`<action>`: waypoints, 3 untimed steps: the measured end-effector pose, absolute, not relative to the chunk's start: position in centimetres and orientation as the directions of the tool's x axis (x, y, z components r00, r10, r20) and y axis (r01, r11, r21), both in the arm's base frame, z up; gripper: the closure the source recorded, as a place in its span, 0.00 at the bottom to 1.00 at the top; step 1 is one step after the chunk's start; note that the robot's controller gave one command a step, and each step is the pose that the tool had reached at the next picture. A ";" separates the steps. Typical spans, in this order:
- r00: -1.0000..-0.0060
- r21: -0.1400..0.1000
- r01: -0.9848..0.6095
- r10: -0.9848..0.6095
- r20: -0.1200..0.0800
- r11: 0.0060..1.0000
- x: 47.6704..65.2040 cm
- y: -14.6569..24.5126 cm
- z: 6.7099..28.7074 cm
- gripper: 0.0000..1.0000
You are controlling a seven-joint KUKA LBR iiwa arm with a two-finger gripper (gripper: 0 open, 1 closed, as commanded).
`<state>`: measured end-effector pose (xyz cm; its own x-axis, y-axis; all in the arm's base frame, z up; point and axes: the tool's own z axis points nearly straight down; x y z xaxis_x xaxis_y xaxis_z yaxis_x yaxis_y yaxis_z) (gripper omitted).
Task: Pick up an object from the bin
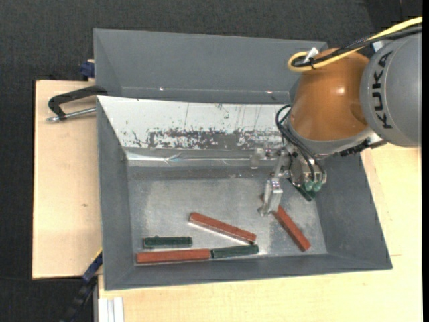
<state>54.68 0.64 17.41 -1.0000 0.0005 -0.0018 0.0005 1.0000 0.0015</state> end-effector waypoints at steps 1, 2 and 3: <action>-1.000 0.001 0.000 0.000 -0.002 1.000 54.7 0.6 17.4 0.00; -0.999 0.001 0.036 0.036 -0.009 0.999 53.4 2.9 12.7 0.00; -1.000 0.002 0.020 0.020 0.000 1.000 51.3 7.6 7.0 1.00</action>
Offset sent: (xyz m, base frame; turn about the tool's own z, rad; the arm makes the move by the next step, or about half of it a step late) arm -0.0323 0.0483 -0.1041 0.0687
